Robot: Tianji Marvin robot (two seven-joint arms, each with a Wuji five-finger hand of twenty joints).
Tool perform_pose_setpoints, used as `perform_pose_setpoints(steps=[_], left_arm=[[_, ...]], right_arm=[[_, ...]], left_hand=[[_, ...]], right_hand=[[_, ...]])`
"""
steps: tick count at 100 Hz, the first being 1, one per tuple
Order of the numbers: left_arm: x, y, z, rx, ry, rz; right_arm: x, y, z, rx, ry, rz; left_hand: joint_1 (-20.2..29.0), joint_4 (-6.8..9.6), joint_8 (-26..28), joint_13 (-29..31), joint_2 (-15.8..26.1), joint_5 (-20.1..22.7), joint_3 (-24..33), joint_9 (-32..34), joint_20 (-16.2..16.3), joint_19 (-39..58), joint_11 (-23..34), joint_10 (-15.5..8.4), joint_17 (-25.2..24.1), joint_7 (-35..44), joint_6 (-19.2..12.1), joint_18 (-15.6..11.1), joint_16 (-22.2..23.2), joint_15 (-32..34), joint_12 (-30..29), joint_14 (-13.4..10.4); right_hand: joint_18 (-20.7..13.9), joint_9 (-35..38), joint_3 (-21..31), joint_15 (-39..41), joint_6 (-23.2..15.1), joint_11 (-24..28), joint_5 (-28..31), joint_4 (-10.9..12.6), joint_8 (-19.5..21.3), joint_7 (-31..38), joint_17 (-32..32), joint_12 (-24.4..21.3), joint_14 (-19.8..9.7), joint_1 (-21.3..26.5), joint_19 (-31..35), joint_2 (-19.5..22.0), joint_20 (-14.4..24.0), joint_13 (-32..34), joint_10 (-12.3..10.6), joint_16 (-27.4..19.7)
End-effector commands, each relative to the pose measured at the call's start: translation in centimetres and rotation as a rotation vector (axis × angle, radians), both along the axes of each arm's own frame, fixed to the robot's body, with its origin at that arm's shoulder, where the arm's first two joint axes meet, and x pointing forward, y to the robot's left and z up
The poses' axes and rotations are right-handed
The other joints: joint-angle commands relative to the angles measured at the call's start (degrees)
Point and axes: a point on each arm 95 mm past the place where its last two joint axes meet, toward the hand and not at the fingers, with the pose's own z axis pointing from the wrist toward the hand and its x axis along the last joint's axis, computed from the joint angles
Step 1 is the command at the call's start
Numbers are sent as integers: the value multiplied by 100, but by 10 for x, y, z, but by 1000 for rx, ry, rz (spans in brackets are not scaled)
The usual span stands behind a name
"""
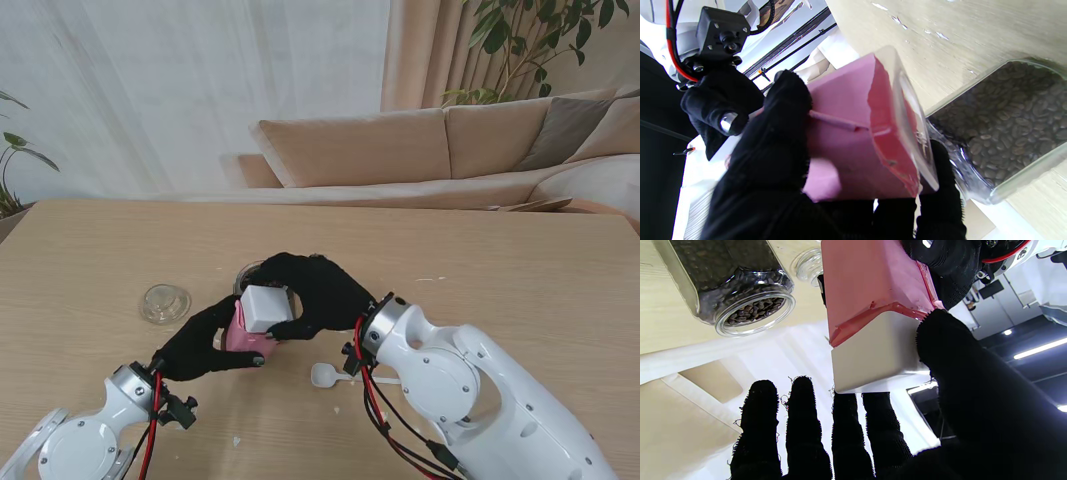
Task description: Portion coffee beans from the glass jar into the coffee jar
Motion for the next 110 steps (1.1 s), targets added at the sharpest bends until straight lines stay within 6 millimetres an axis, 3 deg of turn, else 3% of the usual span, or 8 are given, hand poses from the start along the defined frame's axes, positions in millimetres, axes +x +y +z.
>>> perform_pose_setpoints(steps=[1, 29, 59, 66, 78, 84, 96, 110], left_arm=[[-3, -5, 1, -4, 5, -21], [-3, -5, 3, -7, 4, -27], [-3, -5, 4, -9, 4, -32], [-3, -5, 4, -9, 4, -31], [-3, -4, 5, -9, 4, -28], [-3, -4, 5, -9, 2, -27], [-3, -3, 5, -9, 1, -23], [-2, -3, 5, -10, -2, -17]], right_arm=[[-1, 3, 0, -13, -3, 23], [3, 4, 2, 0, -7, 54], [6, 5, 3, 10, -48, 72], [5, 5, 4, 5, -55, 74], [3, 3, 6, -26, -62, 80], [2, 1, 8, -39, -65, 82], [-2, -3, 12, -71, -61, 96], [-8, -9, 17, -112, -45, 111]], left_hand=[[1294, 189, 502, 138, 761, 557, 1294, 722, 5, 187, 802, -768, 56, 1278, -1089, -108, 211, -12, 346, 16], [1273, 155, 514, 175, 747, 577, 1371, 745, 8, 194, 818, -763, 66, 1282, -1094, -103, 270, -44, 339, 17], [1257, 135, 518, 209, 737, 598, 1425, 771, 15, 211, 832, -757, 100, 1287, -1090, -100, 307, -62, 329, 28], [1258, 133, 517, 213, 735, 599, 1435, 774, 16, 216, 834, -758, 109, 1285, -1089, -98, 313, -65, 328, 29], [1250, 129, 515, 213, 729, 602, 1445, 769, 17, 217, 832, -759, 110, 1283, -1085, -98, 319, -70, 324, 33], [1247, 128, 516, 216, 718, 604, 1451, 772, 18, 217, 835, -755, 109, 1283, -1087, -98, 322, -72, 325, 31], [1237, 127, 513, 208, 712, 595, 1464, 765, 17, 215, 833, -757, 107, 1274, -1087, -93, 325, -80, 322, 32], [1225, 125, 519, 210, 697, 596, 1478, 756, 17, 212, 833, -761, 106, 1276, -1086, -100, 331, -80, 321, 25]], right_hand=[[17, 133, 1491, 66, -1051, 53, 809, 278, 5, 906, 9, 22, -162, 1007, 136, 341, 36, 117, -121, 35], [56, 527, 2362, 120, -1350, 131, 1559, 351, 420, 1296, 99, 13, -239, 1458, 189, 203, 7, 428, -220, 19], [-3, 687, 2513, 66, -2429, 31, 2046, 118, 698, 1670, 112, -67, -325, 1955, 189, 7, -37, 504, -452, -29], [-23, 560, 2518, 30, -2550, -107, 1721, 121, 93, 924, 64, -172, -323, 1911, 156, -52, -54, 427, -499, -46], [-64, 98, 2425, -114, -2355, -444, 336, 192, -919, -68, -79, -427, -318, 1548, 47, -139, -62, 124, -508, -89], [-90, -140, 2282, -172, -2270, -531, -214, 199, -1064, -277, -149, -471, -312, 1309, 2, -163, -68, -14, -511, -104], [-176, -771, 1198, -417, -1875, -735, -1265, 355, -1600, -719, -368, -606, -339, 628, -220, -96, -33, -387, -488, -165], [-246, -1151, 338, -623, -1050, -1048, -2051, 370, -1694, -1257, -525, -711, -369, -378, -402, 51, 45, -677, -355, -180]])
